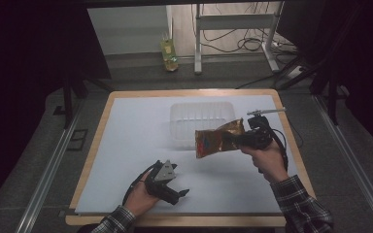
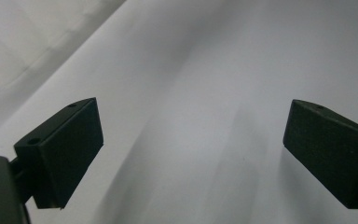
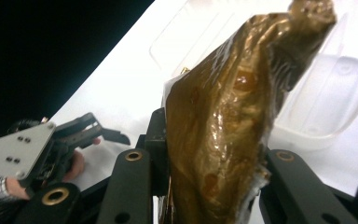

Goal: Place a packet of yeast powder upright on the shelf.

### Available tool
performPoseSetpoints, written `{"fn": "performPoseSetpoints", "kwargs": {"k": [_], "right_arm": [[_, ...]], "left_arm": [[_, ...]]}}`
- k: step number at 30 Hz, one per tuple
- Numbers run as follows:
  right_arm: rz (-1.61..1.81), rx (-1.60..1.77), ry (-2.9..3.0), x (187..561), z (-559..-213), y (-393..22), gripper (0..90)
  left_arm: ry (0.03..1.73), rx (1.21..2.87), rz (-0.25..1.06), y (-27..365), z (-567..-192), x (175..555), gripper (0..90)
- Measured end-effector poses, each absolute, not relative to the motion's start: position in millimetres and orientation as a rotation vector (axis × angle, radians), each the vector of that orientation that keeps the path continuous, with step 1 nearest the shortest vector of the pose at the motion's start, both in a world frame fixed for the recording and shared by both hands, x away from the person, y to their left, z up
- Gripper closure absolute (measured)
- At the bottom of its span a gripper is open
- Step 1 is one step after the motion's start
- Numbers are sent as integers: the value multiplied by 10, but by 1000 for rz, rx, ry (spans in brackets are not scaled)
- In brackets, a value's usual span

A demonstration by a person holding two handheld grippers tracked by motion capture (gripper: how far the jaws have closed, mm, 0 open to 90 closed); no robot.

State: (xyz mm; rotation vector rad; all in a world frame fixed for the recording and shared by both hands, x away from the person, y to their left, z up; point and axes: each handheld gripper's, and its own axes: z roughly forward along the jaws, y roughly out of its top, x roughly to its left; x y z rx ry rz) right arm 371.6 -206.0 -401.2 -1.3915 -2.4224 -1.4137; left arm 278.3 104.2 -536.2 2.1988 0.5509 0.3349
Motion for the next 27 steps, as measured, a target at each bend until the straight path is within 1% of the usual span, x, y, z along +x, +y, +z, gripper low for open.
{"fn": "performPoseSetpoints", "kwargs": {"k": [14,27], "right_arm": [[-1407,-1507,-2430,3996,-3871,-2168,653],[-1382,-1567,-2483,4226,-3800,-2077,653]], "left_arm": [[551,2207,334,1043,-5367,2790,50],[551,2220,346,1040,-5375,2792,53]]}}
